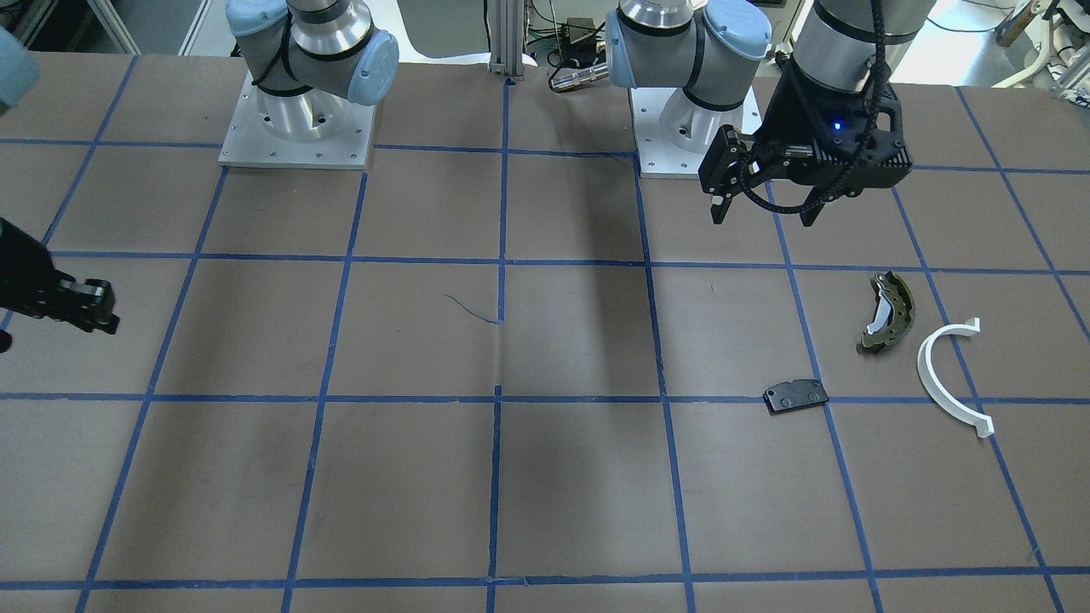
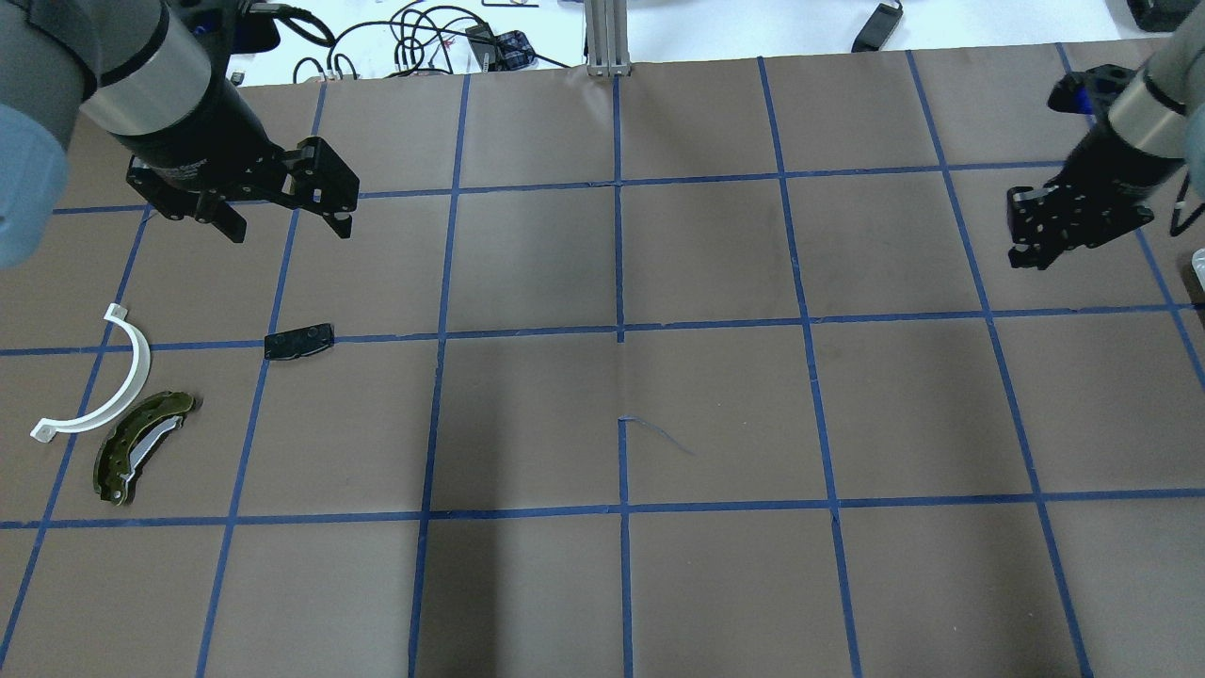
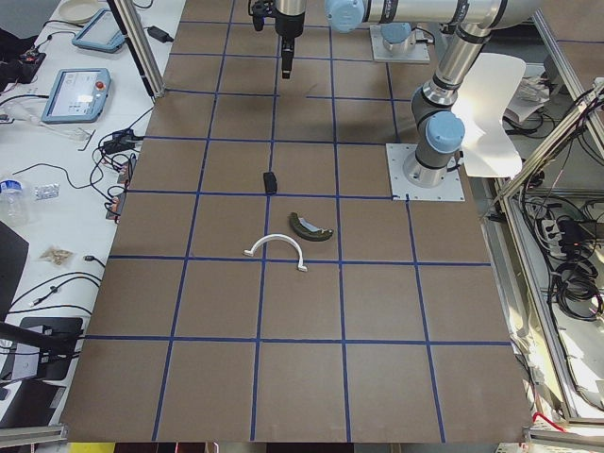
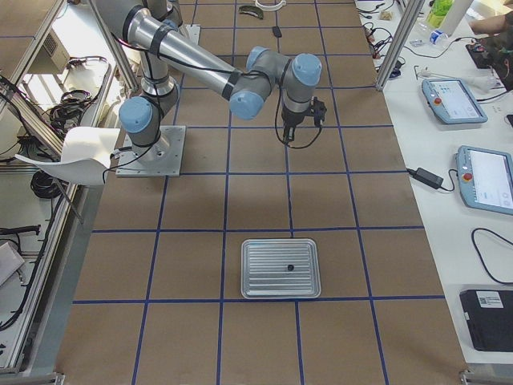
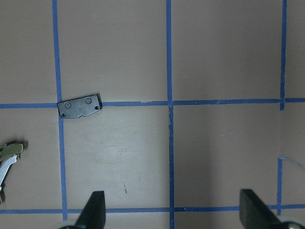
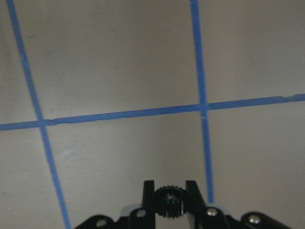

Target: Place bearing gear from tray to pile

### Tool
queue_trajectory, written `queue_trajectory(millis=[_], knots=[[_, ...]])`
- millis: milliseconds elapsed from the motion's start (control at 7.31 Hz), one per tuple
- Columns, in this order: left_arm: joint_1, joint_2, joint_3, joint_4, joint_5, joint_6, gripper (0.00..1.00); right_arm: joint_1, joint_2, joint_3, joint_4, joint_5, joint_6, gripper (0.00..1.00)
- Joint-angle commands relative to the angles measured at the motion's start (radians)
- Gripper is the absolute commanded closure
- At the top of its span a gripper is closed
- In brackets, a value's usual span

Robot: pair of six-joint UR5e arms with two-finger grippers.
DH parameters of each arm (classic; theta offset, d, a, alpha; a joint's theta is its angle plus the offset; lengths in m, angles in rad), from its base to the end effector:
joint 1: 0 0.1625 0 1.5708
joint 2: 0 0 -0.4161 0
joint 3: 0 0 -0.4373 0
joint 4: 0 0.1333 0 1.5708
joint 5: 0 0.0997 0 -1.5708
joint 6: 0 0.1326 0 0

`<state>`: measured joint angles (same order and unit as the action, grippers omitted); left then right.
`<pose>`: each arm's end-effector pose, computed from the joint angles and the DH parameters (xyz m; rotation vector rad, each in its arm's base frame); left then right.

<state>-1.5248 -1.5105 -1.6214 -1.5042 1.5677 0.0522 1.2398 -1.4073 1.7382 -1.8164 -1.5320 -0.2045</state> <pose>-0.1096 -0.5273 0.4575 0.0099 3.1386 -0.1199 -0.0541 -0.5834 0.2905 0.1972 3.0733 0.1109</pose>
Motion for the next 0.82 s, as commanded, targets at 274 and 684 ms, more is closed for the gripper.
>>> queue_trajectory(millis=[274,684], knots=[[0.0,0.001,0.0,0.001,0.0,0.0,0.0,0.474,0.045,0.05,-0.151,0.012,0.613,1.0],[0.0,0.001,0.0,0.001,0.0,0.0,0.0,0.663,0.158,0.092,-0.37,0.012,0.798,1.0]])
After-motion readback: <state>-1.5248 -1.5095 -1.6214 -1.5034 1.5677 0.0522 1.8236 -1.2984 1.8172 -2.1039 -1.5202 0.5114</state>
